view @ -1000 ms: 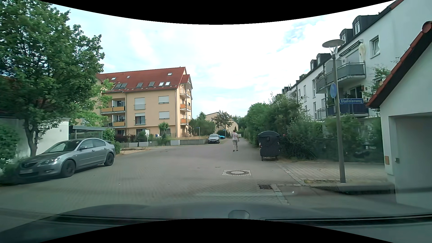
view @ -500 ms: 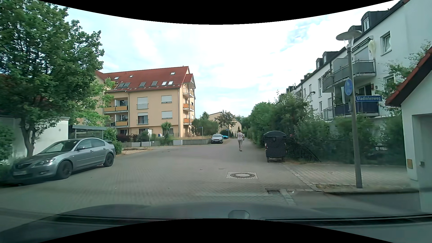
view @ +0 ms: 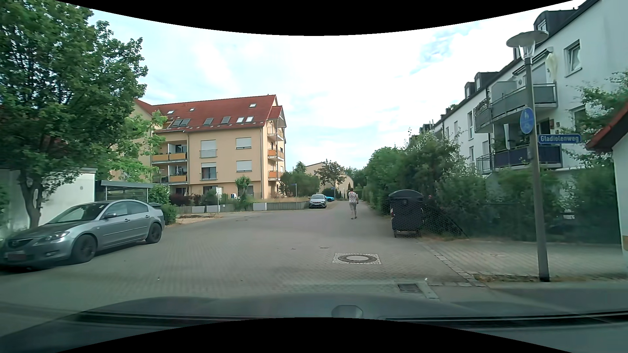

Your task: Follow the waypoints while adhering to traffic rules and regulations

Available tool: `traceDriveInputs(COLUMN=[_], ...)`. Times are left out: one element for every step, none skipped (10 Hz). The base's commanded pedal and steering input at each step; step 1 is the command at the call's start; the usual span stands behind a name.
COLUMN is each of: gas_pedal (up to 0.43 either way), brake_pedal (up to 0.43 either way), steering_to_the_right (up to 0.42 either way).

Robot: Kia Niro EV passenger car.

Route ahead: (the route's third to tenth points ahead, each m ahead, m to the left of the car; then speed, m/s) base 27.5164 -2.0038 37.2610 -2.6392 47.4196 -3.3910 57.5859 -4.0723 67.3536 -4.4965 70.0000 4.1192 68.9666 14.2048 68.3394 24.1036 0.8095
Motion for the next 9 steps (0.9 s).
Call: traceDriveInputs(gas_pedal=[0.0,0.0,0.0,0.0,0.0,0.0,0.0,0.0,0.0], brake_pedal=[0.073,0.085,0.085,0.085,0.098,0.104,0.104,0.116,0.14], steering_to_the_right=[-0.028,-0.026,-0.024,-0.024,-0.024,-0.025,-0.024,-0.024,-0.023])
